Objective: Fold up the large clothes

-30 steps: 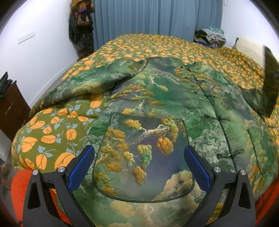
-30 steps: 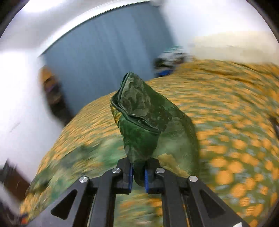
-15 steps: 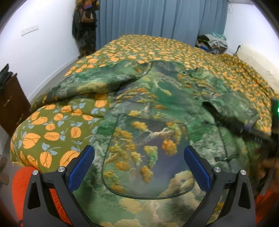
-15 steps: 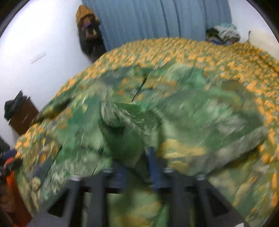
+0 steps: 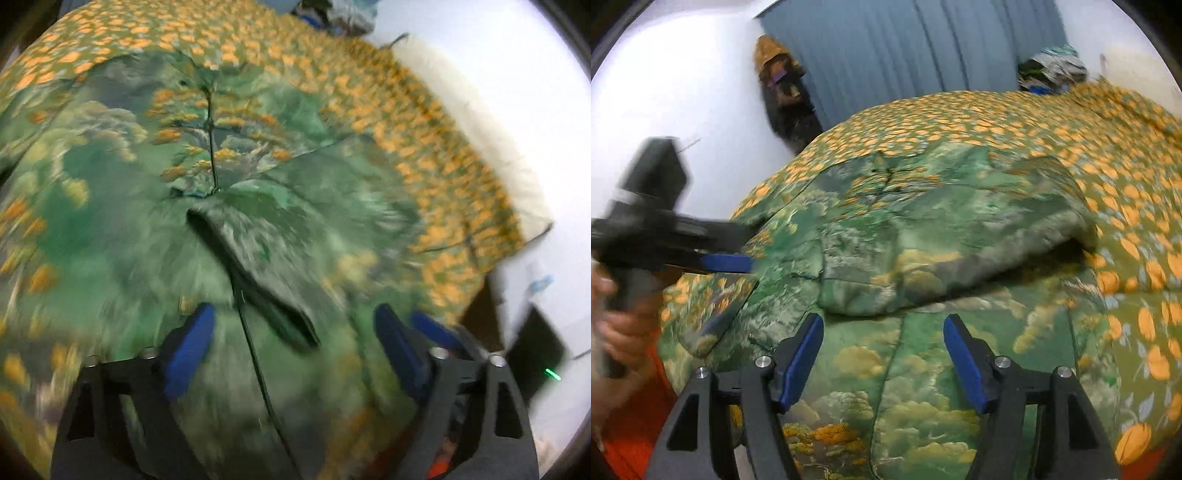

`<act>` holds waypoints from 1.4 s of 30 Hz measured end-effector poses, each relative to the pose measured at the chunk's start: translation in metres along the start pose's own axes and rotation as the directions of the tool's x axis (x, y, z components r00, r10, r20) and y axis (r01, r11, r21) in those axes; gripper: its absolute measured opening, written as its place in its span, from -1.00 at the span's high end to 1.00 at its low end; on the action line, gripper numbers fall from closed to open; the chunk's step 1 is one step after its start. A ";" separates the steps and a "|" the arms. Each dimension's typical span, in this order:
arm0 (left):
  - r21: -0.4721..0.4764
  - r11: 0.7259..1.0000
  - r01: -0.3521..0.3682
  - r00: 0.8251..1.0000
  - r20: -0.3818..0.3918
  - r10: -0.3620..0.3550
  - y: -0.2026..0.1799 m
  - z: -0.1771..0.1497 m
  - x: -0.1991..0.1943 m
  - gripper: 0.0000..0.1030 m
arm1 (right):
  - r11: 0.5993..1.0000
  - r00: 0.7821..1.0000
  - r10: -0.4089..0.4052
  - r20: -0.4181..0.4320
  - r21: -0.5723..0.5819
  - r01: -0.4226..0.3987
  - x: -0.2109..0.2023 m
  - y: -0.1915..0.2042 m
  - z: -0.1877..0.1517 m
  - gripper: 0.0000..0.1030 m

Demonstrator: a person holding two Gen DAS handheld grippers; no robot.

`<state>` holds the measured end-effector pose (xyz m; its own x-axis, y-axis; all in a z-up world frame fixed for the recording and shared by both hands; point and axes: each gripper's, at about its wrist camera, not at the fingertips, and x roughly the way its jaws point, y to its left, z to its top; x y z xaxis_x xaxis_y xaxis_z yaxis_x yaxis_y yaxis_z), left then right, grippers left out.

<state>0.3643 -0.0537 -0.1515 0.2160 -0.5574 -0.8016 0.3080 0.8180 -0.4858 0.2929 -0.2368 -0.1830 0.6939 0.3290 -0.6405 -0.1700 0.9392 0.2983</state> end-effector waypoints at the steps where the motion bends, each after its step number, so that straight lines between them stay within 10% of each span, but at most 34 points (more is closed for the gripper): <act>1: -0.012 1.000 -0.019 1.000 -0.013 0.019 0.003 0.005 0.010 -0.56 | 1.000 1.000 0.002 0.014 0.000 -0.002 -0.003 -0.001 0.001 -0.34; 5: -0.069 0.992 -0.108 0.993 -0.060 0.104 0.019 0.021 0.043 -0.16 | 0.999 0.999 -0.006 0.037 -0.041 0.007 -0.007 0.001 0.000 -0.34; 7: -0.058 0.991 -0.125 0.991 -0.055 0.122 0.017 0.021 0.042 0.62 | 0.999 0.999 -0.006 0.039 -0.038 0.007 -0.007 -0.002 -0.002 -0.34; 10: -0.057 0.989 -0.134 0.991 -0.036 0.132 0.011 0.024 0.029 0.86 | 1.000 0.999 -0.010 0.046 -0.018 0.011 -0.009 -0.009 -0.001 -0.34; 17: 0.046 0.987 -0.154 0.983 0.103 0.149 -0.005 0.078 -0.019 0.87 | 0.996 0.986 -0.093 0.139 0.027 0.090 -0.027 -0.036 0.021 -0.34; 24: -0.052 0.976 -0.212 0.968 0.124 0.217 0.060 0.131 0.007 0.86 | 0.976 0.969 -0.217 0.119 0.020 0.216 0.006 -0.096 0.098 -0.32; 33: -0.110 0.968 -0.226 0.965 0.107 0.238 0.092 0.113 0.044 0.83 | 0.975 0.975 -0.220 0.010 -0.009 0.220 0.134 -0.156 0.187 0.08; 38: -0.101 0.966 -0.237 0.961 0.122 0.248 0.099 0.098 0.055 0.80 | 0.977 0.957 -0.201 -0.207 0.033 0.213 0.211 -0.180 0.169 0.15; 42: -0.076 0.964 -0.256 0.956 0.130 0.265 0.097 0.097 0.059 0.78 | 0.976 0.961 -0.201 -0.188 0.040 0.212 0.208 -0.180 0.163 0.16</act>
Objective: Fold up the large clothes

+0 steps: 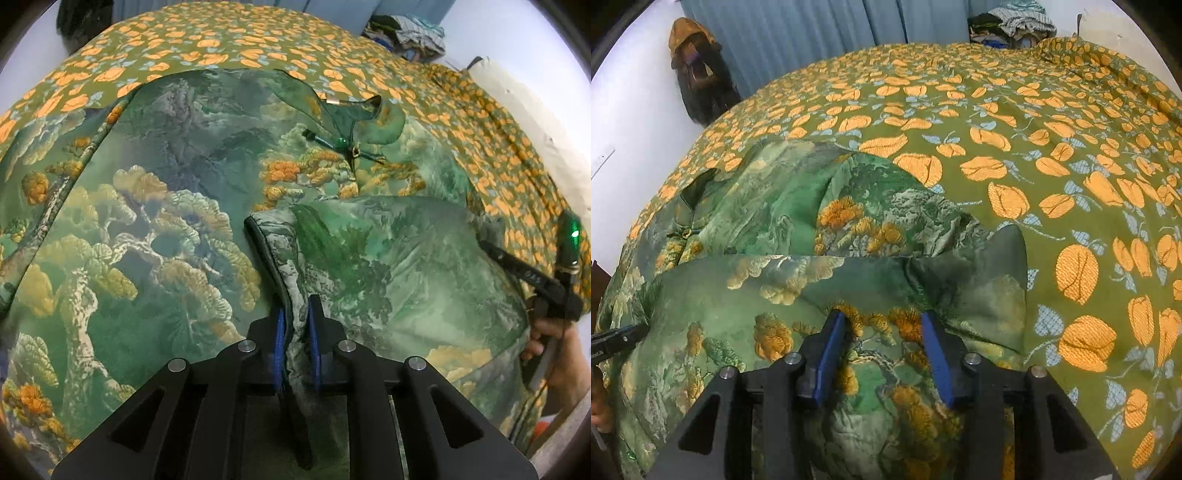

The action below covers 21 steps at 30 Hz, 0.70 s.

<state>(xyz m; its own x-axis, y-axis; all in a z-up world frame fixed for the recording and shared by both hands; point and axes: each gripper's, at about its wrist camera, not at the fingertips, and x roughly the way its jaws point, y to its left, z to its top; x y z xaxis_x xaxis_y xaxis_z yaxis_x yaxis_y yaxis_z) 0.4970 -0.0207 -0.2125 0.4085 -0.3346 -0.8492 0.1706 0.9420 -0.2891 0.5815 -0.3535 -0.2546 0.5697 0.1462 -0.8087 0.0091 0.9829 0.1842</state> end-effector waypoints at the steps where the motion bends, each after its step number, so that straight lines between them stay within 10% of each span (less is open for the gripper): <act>1: 0.003 1.000 -0.001 1.000 0.001 0.001 -0.001 0.001 0.000 0.77 | 1.000 1.000 -0.002 -0.003 -0.005 0.002 -0.006 0.001 -0.002 0.16; 10: 0.009 1.000 0.005 0.999 0.042 -0.006 0.003 -0.006 0.004 0.72 | 0.995 0.999 0.012 -0.035 -0.096 -0.016 -0.068 0.017 -0.072 0.16; 21: 0.059 0.994 -0.094 0.994 0.070 0.090 -0.007 -0.013 -0.012 0.45 | 0.994 0.994 -0.091 -0.068 -0.060 0.087 -0.045 0.030 -0.066 0.16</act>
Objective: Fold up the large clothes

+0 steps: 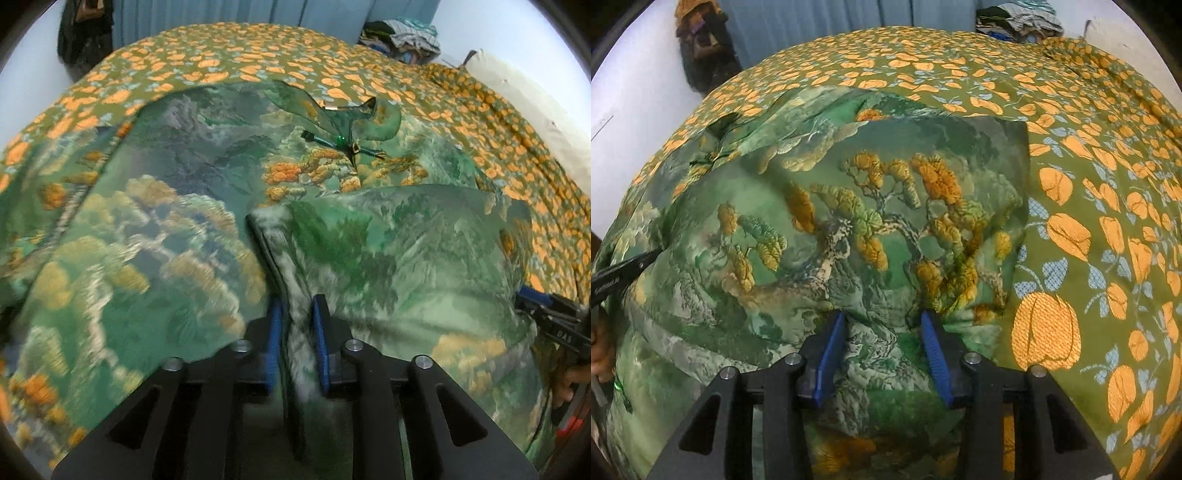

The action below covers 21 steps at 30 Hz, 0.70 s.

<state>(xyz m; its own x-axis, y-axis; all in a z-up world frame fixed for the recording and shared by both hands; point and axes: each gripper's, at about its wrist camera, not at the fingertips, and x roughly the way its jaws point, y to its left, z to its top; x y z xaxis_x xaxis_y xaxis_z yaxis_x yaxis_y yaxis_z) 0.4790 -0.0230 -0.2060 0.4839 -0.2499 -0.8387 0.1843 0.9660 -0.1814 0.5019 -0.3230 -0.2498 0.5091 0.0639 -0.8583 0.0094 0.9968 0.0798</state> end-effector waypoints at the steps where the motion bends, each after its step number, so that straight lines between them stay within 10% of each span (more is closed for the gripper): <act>1: 0.004 1.000 -0.007 1.000 -0.005 0.007 0.001 -0.004 -0.011 0.21 | 1.000 1.000 -0.020 0.007 -0.008 0.020 -0.008 0.002 -0.005 0.15; 4: 0.011 1.000 0.005 1.000 0.005 -0.005 0.011 -0.021 -0.045 -0.40 | 0.996 0.997 -0.078 0.021 -0.032 0.078 -0.038 0.012 -0.025 0.14; 9: 0.018 1.000 0.000 0.999 0.034 -0.001 0.068 -0.063 -0.117 -0.71 | 0.998 0.987 -0.052 0.155 0.024 0.049 -0.108 0.031 -0.085 0.06; 14: -0.199 0.972 -0.127 0.989 0.043 0.138 0.174 -0.079 -0.154 -0.79 | 0.999 0.957 0.006 0.290 -0.043 0.007 -0.153 0.071 -0.135 -0.19; 18: -0.566 0.823 -0.051 0.985 0.105 0.133 0.283 -0.090 -0.173 -0.80 | 0.987 0.947 0.028 0.320 -0.160 0.025 -0.160 0.105 -0.132 -0.19; 21: -0.771 0.636 -0.022 0.983 0.099 0.154 0.354 -0.108 -0.164 -0.81 | 0.985 0.947 0.060 0.316 -0.173 -0.004 -0.159 0.119 -0.131 -0.19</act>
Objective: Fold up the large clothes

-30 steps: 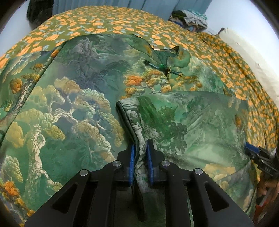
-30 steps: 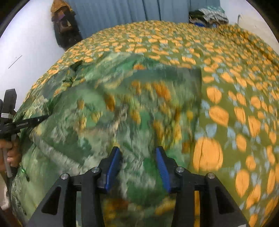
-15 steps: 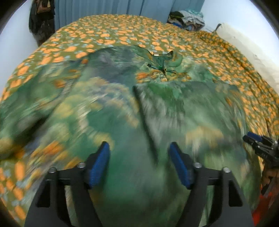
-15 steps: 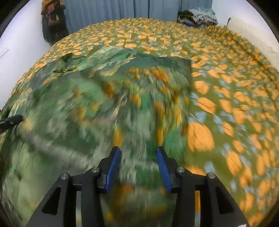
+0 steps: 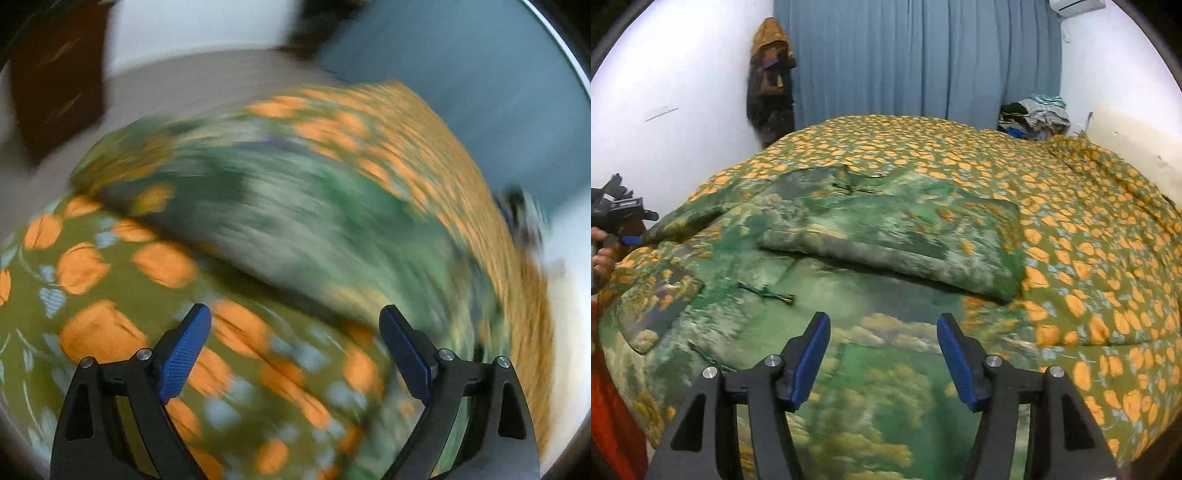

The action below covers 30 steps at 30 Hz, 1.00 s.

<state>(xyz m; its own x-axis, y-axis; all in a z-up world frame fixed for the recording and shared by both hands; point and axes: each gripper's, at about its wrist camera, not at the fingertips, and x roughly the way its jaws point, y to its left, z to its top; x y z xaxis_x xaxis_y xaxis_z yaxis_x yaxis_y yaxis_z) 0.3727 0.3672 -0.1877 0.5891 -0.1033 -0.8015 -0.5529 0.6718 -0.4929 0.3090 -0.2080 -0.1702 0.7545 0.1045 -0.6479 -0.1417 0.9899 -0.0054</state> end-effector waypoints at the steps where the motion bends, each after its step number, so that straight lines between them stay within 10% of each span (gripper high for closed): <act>1: -0.073 0.997 0.002 1.000 -0.004 -0.002 0.015 0.007 0.008 -0.81 | 1.000 1.000 0.008 -0.004 -0.008 -0.008 0.002 0.006 -0.001 -0.19; 8: -0.305 0.952 0.029 0.997 0.076 -0.007 0.049 0.036 0.025 -0.78 | 0.994 0.998 0.038 -0.058 -0.097 -0.044 0.010 0.031 -0.020 -0.19; 11: -0.316 0.948 -0.025 0.991 0.120 0.066 0.046 0.048 0.022 0.26 | 0.993 0.996 0.051 -0.073 -0.105 -0.059 0.013 0.035 -0.022 -0.19; 12: -0.300 0.952 -0.060 0.989 0.109 0.097 0.043 0.051 0.023 0.79 | 0.992 0.996 0.055 -0.074 -0.105 -0.062 0.014 0.036 -0.022 -0.19; 16: -0.104 0.983 -0.149 0.965 0.202 0.167 -0.004 0.056 -0.005 0.85 | 0.993 0.996 0.070 -0.059 -0.087 -0.075 0.017 0.034 -0.019 -0.19; 19: 0.196 0.956 -0.219 0.927 0.348 0.141 -0.092 0.040 -0.041 0.86 | 0.995 0.996 0.078 -0.045 -0.061 -0.081 0.019 0.030 -0.018 -0.19; 22: 0.442 0.862 -0.248 0.899 0.437 0.035 -0.169 0.005 -0.065 0.86 | 0.995 0.996 0.086 -0.038 -0.038 -0.087 0.020 0.024 -0.017 -0.19; 25: 0.671 0.695 -0.257 0.883 0.456 -0.114 -0.248 -0.053 -0.074 0.86 | 0.996 0.996 0.082 -0.029 -0.024 -0.082 0.018 0.018 -0.017 -0.19; 30: 0.875 0.432 -0.219 0.912 0.341 -0.228 -0.326 -0.159 -0.042 0.85 | 0.998 0.998 0.055 0.001 0.001 -0.055 0.010 0.004 -0.015 -0.19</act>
<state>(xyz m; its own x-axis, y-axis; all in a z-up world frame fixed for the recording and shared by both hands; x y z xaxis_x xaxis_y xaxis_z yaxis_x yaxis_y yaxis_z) 0.4342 0.0363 -0.0470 0.8646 0.0027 -0.5025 0.1478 0.9544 0.2594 0.3061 -0.2047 -0.1884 0.7464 0.1591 -0.6462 -0.1824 0.9827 0.0313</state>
